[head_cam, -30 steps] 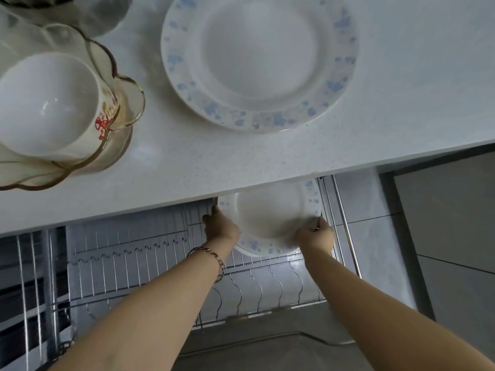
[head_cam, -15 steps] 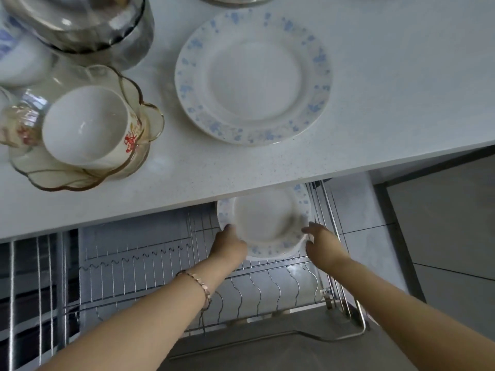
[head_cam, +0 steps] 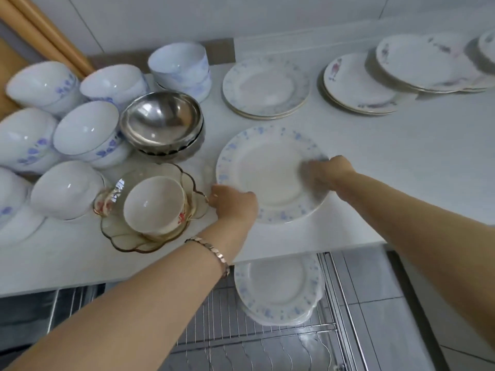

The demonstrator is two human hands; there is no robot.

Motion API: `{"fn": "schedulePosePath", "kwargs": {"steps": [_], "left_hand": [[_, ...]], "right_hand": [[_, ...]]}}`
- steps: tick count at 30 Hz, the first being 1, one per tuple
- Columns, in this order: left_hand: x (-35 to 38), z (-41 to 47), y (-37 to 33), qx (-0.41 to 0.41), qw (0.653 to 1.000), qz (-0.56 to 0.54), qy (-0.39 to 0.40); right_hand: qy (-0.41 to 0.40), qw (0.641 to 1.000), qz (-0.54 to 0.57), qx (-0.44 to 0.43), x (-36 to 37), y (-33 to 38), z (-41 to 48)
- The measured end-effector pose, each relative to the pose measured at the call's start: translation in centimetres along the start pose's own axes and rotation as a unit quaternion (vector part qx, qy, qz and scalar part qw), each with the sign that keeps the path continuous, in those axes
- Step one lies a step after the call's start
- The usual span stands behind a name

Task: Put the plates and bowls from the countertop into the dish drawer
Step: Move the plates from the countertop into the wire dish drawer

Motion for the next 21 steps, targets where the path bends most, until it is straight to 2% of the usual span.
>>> {"fn": "schedulePosePath", "kwargs": {"steps": [4, 6, 9, 11, 15, 18, 21], "left_hand": [[0.3, 1.1, 0.6, -0.052, 0.997, 0.044, -0.025], [0.3, 1.7, 0.8, -0.040, 0.997, 0.051, -0.029], [1.0, 2.3, 2.0, -0.037, 0.999, 0.004, 0.018], [1.7, 1.7, 3.1, -0.034, 0.998, 0.024, 0.056], [2.5, -1.5, 6.8, -0.031, 0.983, 0.024, 0.180], [2.3, -4.1, 11.1, -0.030, 0.968, 0.042, 0.246], [2.0, -6.4, 16.2, -0.027, 0.955, 0.115, 0.271]], "right_hand": [[-0.032, 0.999, 0.028, -0.011, 0.5, -1.5, 1.1], [-0.048, 0.997, 0.046, -0.026, 0.3, -1.9, 0.3], [-0.076, 0.993, 0.070, -0.053, -0.9, -2.5, -2.1], [-0.089, 0.991, 0.061, -0.083, -2.2, -3.0, -4.3], [-0.095, 0.986, -0.002, -0.134, -5.7, -4.0, -10.2], [-0.060, 0.991, -0.026, -0.115, -6.8, -5.5, -15.5], [-0.002, 0.998, -0.036, -0.048, -6.3, -8.8, -20.8]]}}
Point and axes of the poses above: each hand's wrist, its own z-axis towards the middle knuckle, its own x-axis out of the palm, y = z × x, the point moved 8 cm from there along z, towards the middle knuckle, and after that the axes turned 14 degrees about -x, right-handed, at the moved point
